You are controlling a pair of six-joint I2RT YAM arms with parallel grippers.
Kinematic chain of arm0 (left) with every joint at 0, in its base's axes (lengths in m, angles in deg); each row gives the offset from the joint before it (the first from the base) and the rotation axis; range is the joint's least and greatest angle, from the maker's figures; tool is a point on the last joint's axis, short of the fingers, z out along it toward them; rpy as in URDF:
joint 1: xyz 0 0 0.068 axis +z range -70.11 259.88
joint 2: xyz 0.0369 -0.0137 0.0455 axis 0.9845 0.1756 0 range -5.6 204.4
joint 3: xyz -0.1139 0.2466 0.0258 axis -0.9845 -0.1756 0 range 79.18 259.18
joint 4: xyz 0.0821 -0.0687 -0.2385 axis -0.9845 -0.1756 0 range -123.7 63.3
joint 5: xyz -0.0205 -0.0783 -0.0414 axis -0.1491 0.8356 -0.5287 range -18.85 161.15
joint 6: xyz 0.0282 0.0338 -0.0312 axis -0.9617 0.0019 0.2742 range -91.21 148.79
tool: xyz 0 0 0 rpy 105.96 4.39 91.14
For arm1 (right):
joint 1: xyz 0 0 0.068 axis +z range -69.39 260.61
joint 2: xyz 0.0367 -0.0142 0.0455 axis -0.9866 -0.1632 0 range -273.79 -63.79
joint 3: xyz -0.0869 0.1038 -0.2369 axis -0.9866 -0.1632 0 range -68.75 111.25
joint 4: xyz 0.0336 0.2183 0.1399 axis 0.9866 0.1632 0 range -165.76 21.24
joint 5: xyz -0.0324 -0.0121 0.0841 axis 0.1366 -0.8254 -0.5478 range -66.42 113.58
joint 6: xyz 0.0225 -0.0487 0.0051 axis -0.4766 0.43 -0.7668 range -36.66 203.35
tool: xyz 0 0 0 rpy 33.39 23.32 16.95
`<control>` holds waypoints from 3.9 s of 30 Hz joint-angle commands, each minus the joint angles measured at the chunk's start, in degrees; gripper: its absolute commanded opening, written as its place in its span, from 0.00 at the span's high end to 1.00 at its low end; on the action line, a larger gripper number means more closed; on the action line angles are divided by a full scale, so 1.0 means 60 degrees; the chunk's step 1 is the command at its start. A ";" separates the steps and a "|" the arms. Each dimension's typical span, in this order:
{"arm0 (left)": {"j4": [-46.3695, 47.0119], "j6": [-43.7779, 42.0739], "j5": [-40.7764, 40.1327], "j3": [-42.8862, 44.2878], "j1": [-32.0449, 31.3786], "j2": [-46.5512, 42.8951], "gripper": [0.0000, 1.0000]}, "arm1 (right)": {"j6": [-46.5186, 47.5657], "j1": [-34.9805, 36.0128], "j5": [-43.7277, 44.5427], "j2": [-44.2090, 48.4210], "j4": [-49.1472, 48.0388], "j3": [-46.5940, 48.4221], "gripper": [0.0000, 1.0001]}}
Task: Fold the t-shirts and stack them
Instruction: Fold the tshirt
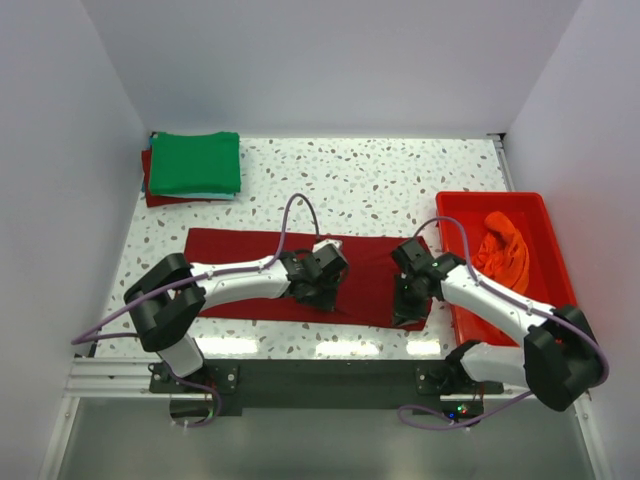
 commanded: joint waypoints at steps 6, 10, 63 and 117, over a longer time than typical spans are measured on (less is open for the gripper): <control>-0.0960 -0.0174 0.0100 0.0466 0.0243 -0.1191 0.33 | 0.0467 0.0060 0.0637 0.0040 0.1334 0.1839 0.57; -0.1005 -0.0496 0.0364 0.0466 0.1512 -0.2010 0.33 | 0.0731 0.0031 0.0799 -0.0531 0.1321 0.2616 0.56; 0.1690 -0.1771 0.1771 -0.2213 0.6513 -0.3933 0.19 | 0.3266 -0.2796 0.0961 -1.0480 0.1394 1.3575 0.59; 0.1048 0.0544 0.2416 -0.4926 0.4594 -0.6202 0.16 | 0.3046 -0.3060 0.0332 -1.2149 0.1936 1.5112 0.57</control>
